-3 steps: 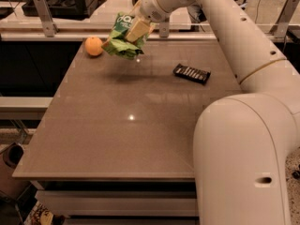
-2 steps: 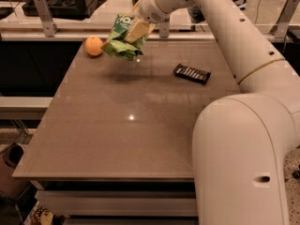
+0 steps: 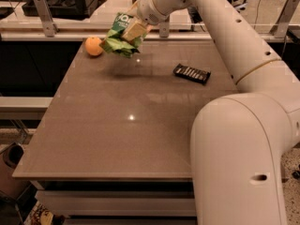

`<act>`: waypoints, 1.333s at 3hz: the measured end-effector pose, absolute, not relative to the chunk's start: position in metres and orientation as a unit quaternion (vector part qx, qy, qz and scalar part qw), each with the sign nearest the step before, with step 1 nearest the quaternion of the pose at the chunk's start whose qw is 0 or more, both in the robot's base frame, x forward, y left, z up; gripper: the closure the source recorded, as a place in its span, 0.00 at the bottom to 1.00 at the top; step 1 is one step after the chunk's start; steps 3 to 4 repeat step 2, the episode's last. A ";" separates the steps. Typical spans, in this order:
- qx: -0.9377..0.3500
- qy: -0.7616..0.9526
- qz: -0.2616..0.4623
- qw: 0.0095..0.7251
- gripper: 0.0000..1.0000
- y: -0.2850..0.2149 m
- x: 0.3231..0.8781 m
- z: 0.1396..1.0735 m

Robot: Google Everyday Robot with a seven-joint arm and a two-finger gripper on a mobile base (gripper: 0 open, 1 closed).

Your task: Move green rice chip bag near orange

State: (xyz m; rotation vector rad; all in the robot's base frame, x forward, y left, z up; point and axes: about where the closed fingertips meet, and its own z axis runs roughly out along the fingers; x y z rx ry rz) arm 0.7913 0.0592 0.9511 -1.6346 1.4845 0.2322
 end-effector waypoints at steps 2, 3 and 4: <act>-0.661 0.599 0.096 0.443 0.00 0.062 0.792 0.948; -0.661 0.599 0.096 0.443 0.00 0.062 0.792 0.948; -0.661 0.599 0.096 0.443 0.00 0.062 0.792 0.948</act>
Offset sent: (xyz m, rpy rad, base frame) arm 0.0002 0.0023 -0.0023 -0.0006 0.0033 0.0031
